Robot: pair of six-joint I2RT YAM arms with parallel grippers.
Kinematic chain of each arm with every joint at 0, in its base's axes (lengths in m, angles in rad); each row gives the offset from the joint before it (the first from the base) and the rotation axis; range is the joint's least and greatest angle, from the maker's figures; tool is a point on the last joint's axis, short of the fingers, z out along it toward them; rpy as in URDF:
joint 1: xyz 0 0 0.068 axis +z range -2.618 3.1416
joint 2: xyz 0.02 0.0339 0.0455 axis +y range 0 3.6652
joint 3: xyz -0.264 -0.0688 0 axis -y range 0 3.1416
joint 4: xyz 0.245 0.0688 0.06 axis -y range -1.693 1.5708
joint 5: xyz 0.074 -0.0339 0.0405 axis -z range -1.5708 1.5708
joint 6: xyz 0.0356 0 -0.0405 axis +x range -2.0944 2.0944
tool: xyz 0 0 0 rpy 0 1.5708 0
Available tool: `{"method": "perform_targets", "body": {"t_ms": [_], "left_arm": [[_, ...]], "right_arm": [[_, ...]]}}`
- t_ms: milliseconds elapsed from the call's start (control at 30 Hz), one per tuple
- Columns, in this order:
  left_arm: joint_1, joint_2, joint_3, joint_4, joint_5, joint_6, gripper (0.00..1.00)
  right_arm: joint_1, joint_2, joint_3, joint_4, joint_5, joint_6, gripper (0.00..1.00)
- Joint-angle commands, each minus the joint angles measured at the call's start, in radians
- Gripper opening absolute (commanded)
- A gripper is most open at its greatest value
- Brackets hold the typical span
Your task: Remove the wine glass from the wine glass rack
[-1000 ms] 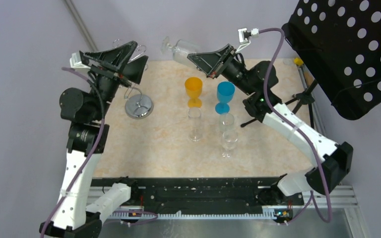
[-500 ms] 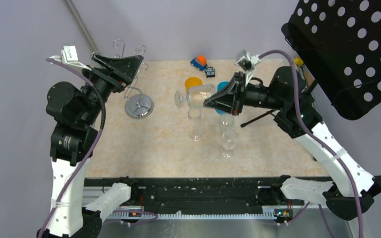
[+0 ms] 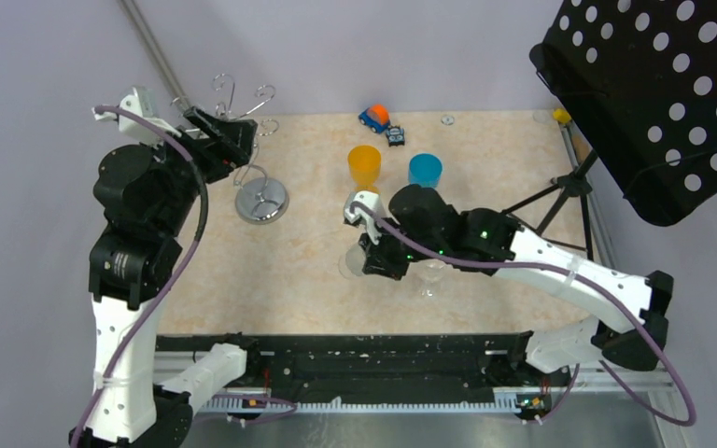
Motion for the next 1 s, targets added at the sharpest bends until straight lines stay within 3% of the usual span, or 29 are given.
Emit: {"method": "perform_targets", "body": {"t_ms": [0, 167, 467, 967], "left_arm": [[-0.001, 0.028, 0.009, -0.046, -0.041, 0.037, 0.83], [-0.001, 0.057, 0.012, -0.067, -0.012, 0.046, 0.82], [-0.001, 0.056, 0.014, -0.037, -0.009, 0.082, 0.81], [-0.001, 0.05, 0.016, -0.015, 0.013, 0.115, 0.82]], "right_arm": [[0.039, 0.048, 0.05, -0.049, 0.181, -0.034, 0.02], [0.06, 0.138, 0.024, -0.09, 0.315, -0.018, 0.0], [0.06, 0.235, -0.085, 0.004, 0.316, -0.007, 0.0], [0.06, 0.331, -0.111, 0.051, 0.282, -0.012, 0.0]]}}
